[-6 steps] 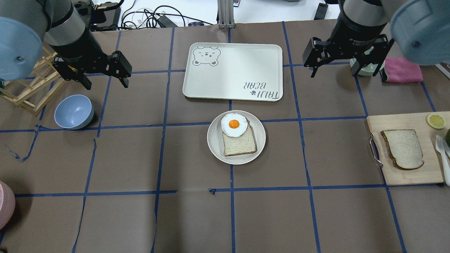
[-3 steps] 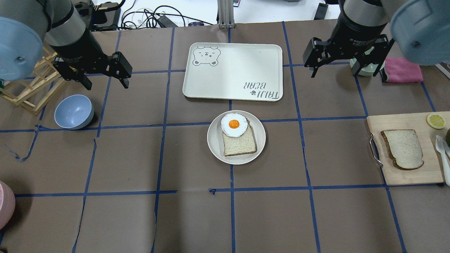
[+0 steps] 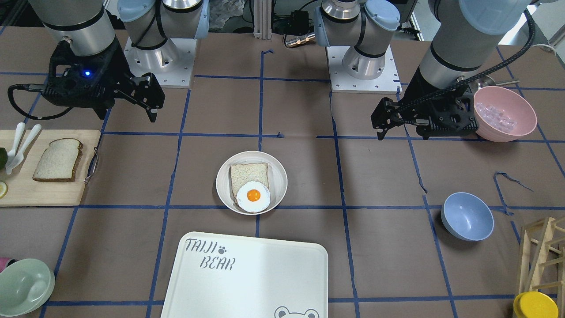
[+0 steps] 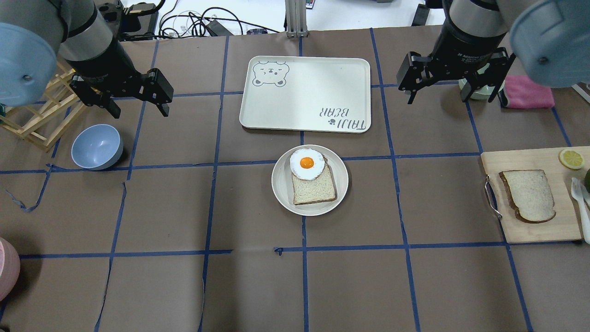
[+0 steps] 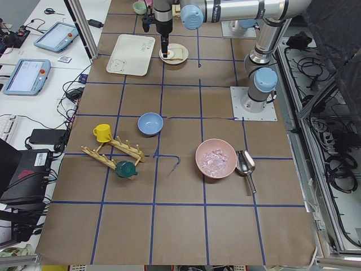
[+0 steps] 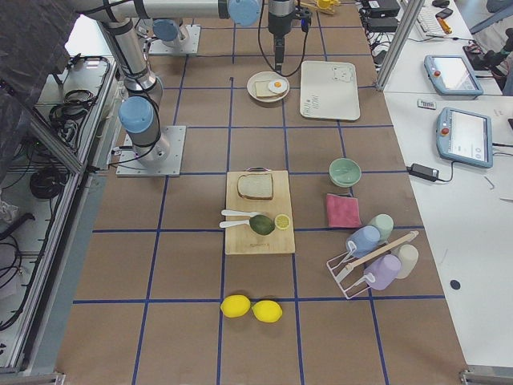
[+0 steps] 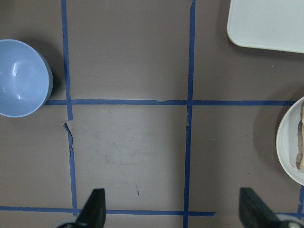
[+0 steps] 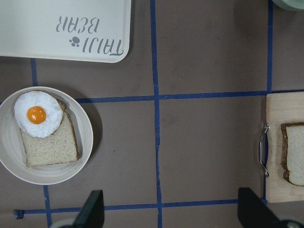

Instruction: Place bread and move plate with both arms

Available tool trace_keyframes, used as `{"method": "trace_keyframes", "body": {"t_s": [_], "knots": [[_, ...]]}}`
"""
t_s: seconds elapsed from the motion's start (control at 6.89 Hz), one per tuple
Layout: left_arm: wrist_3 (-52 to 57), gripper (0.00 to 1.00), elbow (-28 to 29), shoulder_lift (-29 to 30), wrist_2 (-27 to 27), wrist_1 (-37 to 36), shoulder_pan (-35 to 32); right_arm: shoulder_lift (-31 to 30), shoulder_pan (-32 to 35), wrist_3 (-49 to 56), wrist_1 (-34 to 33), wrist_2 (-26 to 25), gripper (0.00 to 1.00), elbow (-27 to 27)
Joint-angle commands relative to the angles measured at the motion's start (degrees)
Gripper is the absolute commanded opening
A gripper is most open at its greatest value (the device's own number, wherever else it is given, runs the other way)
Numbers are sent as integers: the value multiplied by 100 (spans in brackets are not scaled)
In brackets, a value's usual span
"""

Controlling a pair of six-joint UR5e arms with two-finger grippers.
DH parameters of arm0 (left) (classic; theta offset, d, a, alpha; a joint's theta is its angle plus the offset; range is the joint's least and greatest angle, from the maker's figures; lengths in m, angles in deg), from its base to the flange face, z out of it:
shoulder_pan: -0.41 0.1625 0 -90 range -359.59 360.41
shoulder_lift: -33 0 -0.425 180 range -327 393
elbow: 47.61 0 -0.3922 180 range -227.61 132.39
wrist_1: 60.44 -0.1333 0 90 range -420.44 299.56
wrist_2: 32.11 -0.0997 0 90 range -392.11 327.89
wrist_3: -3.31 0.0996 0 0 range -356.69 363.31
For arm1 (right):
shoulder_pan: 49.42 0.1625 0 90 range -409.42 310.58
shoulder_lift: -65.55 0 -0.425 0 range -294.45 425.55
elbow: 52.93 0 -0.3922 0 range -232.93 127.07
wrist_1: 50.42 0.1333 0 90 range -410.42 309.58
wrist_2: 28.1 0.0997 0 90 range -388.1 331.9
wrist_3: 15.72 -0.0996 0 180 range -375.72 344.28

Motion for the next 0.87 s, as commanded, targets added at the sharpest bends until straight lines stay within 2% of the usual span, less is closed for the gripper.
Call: {"method": "trace_keyframes", "body": {"t_s": [0.0,0.73], "knots": [[3,100,-9,4,-6,-4,0,9,-6,3,7,-22,100,33],[3,100,-80,-13,-6,-4,0,44,-32,-32,-54,-13,100,51]]}}
